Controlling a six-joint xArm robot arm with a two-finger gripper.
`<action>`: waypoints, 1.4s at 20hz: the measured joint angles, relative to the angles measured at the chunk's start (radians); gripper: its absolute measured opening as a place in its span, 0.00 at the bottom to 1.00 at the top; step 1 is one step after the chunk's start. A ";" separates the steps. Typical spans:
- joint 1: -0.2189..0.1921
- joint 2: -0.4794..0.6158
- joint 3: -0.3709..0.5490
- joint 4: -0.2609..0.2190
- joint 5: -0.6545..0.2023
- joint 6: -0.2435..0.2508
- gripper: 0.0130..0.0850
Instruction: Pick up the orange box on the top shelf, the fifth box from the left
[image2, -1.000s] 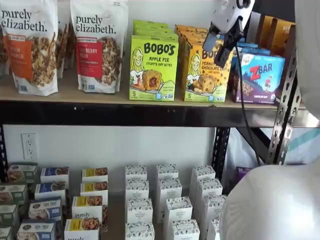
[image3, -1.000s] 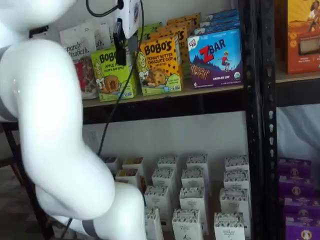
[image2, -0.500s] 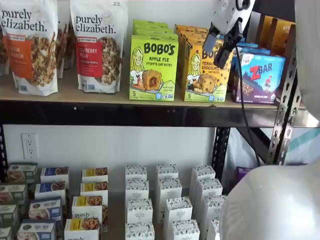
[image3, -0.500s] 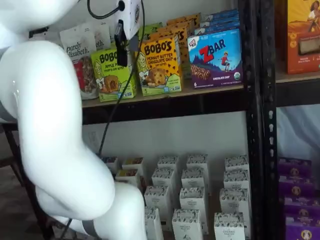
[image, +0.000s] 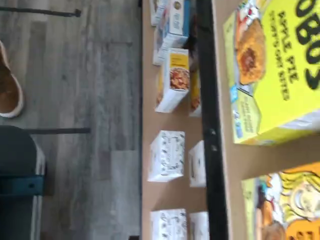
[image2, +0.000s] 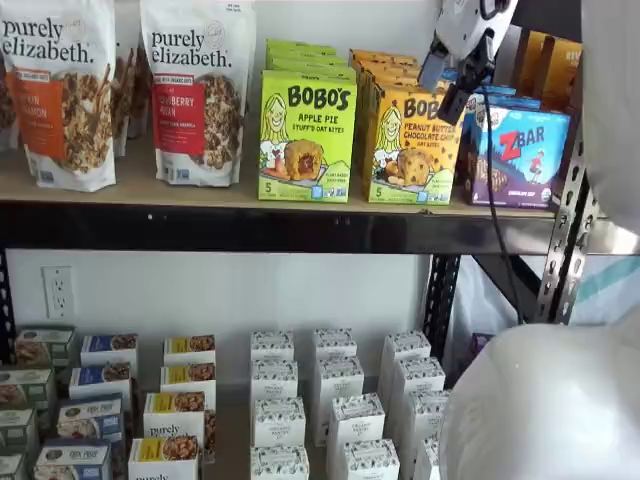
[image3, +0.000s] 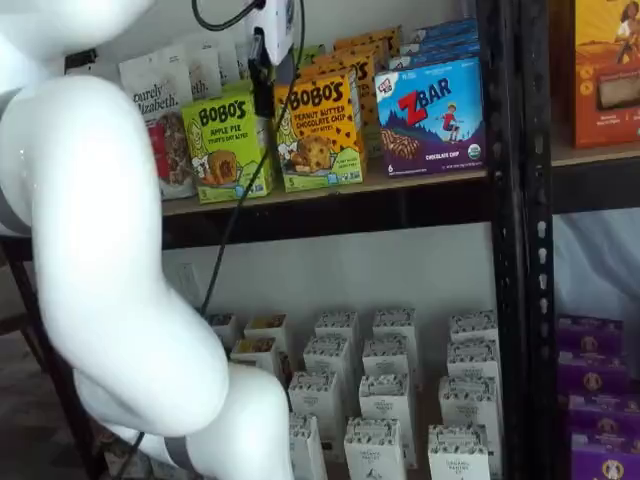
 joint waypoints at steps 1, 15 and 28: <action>-0.002 -0.001 0.002 -0.005 -0.014 -0.004 1.00; 0.037 0.037 -0.019 -0.143 -0.163 -0.016 1.00; 0.094 0.151 -0.145 -0.241 -0.082 0.021 1.00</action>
